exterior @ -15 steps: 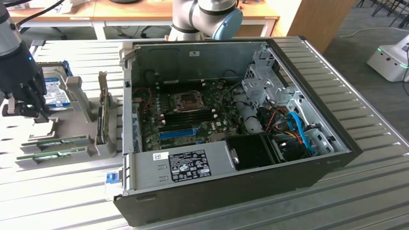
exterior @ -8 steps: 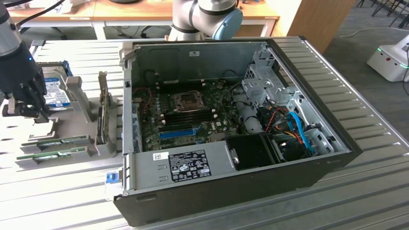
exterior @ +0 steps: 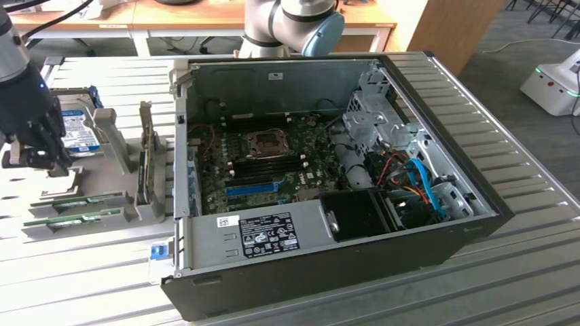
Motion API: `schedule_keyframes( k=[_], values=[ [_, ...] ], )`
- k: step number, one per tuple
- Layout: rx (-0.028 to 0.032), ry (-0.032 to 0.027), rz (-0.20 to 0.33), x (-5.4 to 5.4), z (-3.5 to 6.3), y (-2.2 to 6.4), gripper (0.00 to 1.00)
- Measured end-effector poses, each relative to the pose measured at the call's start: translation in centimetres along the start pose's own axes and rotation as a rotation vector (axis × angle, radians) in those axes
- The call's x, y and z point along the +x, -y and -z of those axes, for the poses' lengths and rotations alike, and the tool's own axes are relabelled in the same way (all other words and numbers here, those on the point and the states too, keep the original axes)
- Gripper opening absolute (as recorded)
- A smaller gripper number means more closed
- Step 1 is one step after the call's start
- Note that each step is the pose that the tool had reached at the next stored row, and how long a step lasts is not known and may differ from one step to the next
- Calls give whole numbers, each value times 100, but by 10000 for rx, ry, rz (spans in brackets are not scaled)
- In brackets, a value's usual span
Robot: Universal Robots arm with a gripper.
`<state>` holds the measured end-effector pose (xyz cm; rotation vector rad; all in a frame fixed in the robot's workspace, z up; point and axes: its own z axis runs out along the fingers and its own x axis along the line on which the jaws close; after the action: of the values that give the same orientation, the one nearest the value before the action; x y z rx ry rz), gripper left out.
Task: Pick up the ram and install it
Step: 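Pick up the ram and move it above insertion slot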
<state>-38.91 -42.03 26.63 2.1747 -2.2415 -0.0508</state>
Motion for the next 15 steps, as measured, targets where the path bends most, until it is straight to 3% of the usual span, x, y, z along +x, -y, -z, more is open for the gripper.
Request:
schedule_keyframes(
  k=[15],
  values=[
    [0,0,0,159,2,5,24]
  ],
)
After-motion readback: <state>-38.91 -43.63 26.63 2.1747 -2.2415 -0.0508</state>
